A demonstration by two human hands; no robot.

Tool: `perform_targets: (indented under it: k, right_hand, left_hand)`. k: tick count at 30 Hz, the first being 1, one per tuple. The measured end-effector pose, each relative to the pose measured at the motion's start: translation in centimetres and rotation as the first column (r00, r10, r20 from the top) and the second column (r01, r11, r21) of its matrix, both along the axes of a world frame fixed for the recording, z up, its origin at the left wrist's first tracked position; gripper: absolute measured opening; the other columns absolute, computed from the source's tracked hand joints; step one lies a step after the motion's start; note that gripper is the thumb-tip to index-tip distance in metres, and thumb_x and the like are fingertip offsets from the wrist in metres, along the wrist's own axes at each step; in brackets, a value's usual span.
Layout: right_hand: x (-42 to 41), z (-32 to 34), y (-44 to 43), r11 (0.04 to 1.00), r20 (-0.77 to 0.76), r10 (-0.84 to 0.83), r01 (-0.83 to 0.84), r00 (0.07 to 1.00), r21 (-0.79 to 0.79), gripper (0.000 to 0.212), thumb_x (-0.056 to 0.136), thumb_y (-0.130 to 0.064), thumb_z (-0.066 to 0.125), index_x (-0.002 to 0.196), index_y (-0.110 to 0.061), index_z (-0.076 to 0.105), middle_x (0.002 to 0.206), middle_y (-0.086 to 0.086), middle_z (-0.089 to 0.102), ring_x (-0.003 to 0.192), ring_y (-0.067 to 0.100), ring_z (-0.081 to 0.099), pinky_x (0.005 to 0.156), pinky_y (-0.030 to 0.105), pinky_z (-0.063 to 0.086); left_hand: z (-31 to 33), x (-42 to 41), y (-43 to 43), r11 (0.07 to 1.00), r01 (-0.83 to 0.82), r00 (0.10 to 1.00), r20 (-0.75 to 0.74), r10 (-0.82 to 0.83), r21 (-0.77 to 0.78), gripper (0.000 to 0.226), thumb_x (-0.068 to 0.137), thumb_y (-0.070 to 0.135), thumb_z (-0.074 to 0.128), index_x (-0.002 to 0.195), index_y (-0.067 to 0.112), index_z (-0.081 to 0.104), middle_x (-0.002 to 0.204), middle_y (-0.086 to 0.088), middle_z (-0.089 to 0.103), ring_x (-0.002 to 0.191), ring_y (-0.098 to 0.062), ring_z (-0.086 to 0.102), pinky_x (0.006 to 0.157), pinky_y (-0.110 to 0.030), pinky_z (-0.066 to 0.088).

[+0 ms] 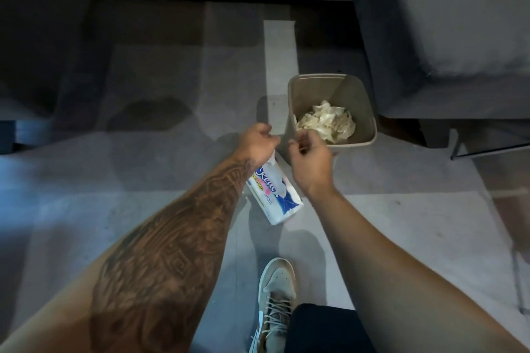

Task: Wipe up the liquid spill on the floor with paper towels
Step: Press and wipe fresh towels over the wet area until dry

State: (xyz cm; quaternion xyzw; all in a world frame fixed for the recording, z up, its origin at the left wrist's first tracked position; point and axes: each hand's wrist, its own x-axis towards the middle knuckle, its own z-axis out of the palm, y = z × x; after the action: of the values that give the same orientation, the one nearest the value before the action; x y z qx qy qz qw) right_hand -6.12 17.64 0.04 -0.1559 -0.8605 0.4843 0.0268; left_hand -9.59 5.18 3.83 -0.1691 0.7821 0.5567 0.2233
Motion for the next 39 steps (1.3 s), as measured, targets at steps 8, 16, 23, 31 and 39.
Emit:
perform_targets:
  k: [8, 16, 23, 31, 39]
  right_hand:
    - [2.9, -6.2, -2.8, 0.962, 0.444, 0.066, -0.175, 0.893, 0.209, 0.039, 0.084, -0.034, 0.071, 0.119, -0.019, 0.061, 0.114, 0.008, 0.068, 0.105, 0.034, 0.063, 0.081, 0.034, 0.049]
    - [3.7, -5.2, -3.2, 0.994, 0.269, 0.026, -0.052, 0.963, 0.091, 0.018, 0.090, -0.025, 0.056, 0.087, -0.020, 0.073, 0.078, 0.000, 0.071, 0.074, 0.022, 0.065, 0.068, 0.035, 0.054]
    - [4.1, -0.5, -4.0, 0.997, 0.017, -0.037, 0.038, 0.999, -0.060, 0.020, 0.091, -0.018, 0.061, 0.104, -0.022, 0.076, 0.099, -0.007, 0.067, 0.088, -0.002, 0.062, 0.074, 0.007, 0.044]
    - [5.2, 1.5, -6.2, 0.964, -0.060, 0.258, -0.261, 0.964, -0.047, 0.027, 0.085, -0.027, 0.065, 0.110, -0.025, 0.072, 0.101, -0.011, 0.062, 0.092, 0.008, 0.061, 0.083, 0.028, 0.052]
    - [7.5, 0.1, -8.4, 0.877, 0.079, 0.467, -0.450, 0.881, -0.169, 0.046, 0.086, -0.022, 0.067, 0.131, -0.019, 0.059, 0.127, -0.007, 0.064, 0.114, 0.007, 0.057, 0.102, 0.027, 0.044]
  left_hand:
    - [-4.5, 3.8, -3.5, 0.996, -0.049, 0.986, 0.155, 0.061, -0.079, 0.031, 0.093, 0.022, 0.064, 0.121, 0.011, 0.065, 0.111, -0.009, 0.068, 0.089, -0.023, 0.062, 0.077, -0.031, 0.048]
    - [-4.9, 5.5, -4.5, 0.999, -0.028, 0.974, 0.226, 0.031, -0.017, 0.029, 0.099, 0.041, 0.053, 0.092, 0.016, 0.067, 0.092, -0.007, 0.068, 0.083, -0.020, 0.064, 0.079, -0.034, 0.049]
    - [-2.6, 5.2, -4.2, 0.949, -0.104, 0.938, 0.347, -0.005, 0.296, 0.065, 0.084, 0.076, 0.049, 0.112, 0.021, 0.068, 0.110, -0.002, 0.068, 0.108, -0.022, 0.064, 0.094, -0.041, 0.052]
    - [-0.5, 4.4, -5.5, 0.801, -0.166, 0.949, 0.315, -0.030, 0.575, 0.059, 0.081, 0.067, 0.063, 0.109, 0.016, 0.068, 0.098, -0.008, 0.068, 0.087, -0.020, 0.067, 0.080, -0.033, 0.055]
    - [-1.8, 5.4, -8.5, 0.873, -0.313, 0.926, 0.323, 0.194, 0.374, 0.036, 0.083, 0.026, 0.070, 0.110, 0.002, 0.066, 0.094, -0.014, 0.069, 0.084, -0.029, 0.066, 0.082, -0.042, 0.053]
